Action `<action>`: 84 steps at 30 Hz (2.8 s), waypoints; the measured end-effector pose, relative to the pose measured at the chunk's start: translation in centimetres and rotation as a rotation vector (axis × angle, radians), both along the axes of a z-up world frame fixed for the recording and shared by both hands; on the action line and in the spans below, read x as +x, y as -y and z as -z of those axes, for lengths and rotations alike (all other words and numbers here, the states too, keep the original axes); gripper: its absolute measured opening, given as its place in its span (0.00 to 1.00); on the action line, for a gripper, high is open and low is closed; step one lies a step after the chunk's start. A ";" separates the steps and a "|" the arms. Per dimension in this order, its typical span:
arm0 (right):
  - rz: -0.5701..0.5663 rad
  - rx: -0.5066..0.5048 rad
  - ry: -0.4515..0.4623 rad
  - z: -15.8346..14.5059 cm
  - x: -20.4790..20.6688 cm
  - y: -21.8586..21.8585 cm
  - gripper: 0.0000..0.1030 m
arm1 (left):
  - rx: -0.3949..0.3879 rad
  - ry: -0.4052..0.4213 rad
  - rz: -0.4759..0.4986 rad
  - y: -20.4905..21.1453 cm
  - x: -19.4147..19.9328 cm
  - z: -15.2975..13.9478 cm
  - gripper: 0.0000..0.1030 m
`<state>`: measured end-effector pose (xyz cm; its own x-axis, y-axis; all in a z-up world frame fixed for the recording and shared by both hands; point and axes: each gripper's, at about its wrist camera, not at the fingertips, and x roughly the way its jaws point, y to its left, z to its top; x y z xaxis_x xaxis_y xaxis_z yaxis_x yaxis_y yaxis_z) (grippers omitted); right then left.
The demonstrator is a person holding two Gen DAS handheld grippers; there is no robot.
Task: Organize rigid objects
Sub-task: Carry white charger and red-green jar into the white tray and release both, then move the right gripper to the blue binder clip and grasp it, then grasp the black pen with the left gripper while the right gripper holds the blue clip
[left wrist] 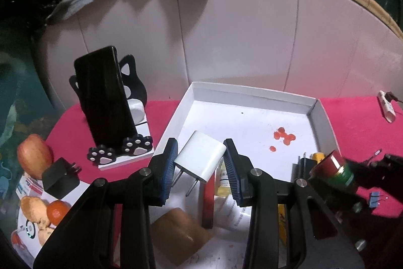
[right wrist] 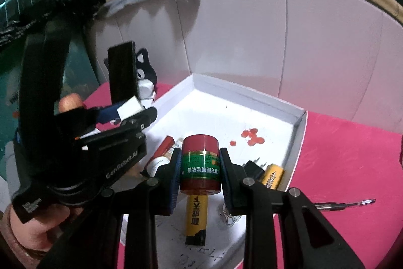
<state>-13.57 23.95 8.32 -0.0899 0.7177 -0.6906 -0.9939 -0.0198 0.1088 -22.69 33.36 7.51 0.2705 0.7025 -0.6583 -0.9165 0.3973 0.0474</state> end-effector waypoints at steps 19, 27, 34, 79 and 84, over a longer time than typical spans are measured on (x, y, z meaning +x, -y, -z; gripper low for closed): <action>0.014 0.027 0.061 0.9 -0.3 0.5 0.33 | -0.028 -0.034 -0.006 -0.7 1.4 1.3 0.36; 0.107 0.118 0.080 -1.6 2.6 4.4 0.46 | -0.011 -0.038 -0.014 -0.5 1.3 1.0 0.36; 0.273 0.200 -0.005 -3.3 8.4 9.2 0.84 | 0.009 -0.044 -0.024 -0.4 1.4 0.7 0.76; 0.200 -0.101 -0.043 5.8 17.6 20.2 0.13 | -0.246 -0.090 0.615 9.4 23.9 4.0 0.87; 0.225 -0.087 -0.101 5.7 18.5 21.1 0.12 | -0.212 -0.217 0.674 10.6 27.6 5.7 0.87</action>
<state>4.96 2.83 2.58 -0.0065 0.6654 -0.7465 -0.9560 0.2147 0.1997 4.96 22.77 1.77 0.4466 0.2819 -0.8492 -0.4490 0.8915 0.0598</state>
